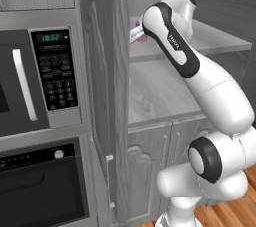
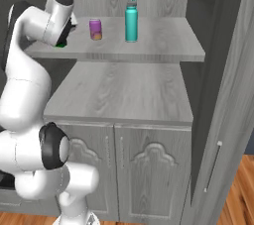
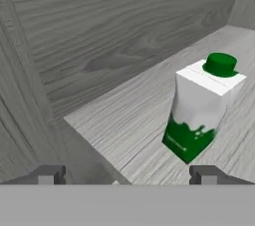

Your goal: Pick the water bottle, can, milk from the counter and place them in the open cabinet.

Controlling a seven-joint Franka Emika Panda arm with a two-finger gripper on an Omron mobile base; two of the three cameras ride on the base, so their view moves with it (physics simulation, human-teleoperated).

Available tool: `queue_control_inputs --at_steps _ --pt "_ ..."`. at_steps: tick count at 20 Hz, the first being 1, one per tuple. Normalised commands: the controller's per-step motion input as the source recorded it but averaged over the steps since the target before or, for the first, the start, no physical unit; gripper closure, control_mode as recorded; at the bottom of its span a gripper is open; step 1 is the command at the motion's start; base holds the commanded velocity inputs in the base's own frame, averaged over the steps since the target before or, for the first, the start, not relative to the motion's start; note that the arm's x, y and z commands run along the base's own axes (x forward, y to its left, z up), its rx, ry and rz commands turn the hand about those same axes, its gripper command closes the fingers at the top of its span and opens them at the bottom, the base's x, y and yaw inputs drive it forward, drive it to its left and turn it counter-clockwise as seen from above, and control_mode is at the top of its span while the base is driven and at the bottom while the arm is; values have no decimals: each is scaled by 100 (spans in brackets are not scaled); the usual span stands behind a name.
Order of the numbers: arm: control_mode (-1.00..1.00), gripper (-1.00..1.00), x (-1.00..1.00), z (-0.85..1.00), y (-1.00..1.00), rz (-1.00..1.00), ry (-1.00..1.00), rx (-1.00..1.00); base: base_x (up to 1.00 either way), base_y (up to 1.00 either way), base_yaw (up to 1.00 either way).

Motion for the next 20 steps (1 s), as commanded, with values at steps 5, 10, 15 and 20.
queue_control_inputs --at_steps 5,10,15,20 --pt "-100 -100 -82 0 -34 -8 2 0 0 0 0" --pt "-100 -100 -76 0 -62 -22 0 0 0 0 0" --pt "-100 -100 -56 0 -56 -22 2 0 0 0 0" --pt "-100 -100 -60 -6 -58 -22 12 -5 0 0 0"
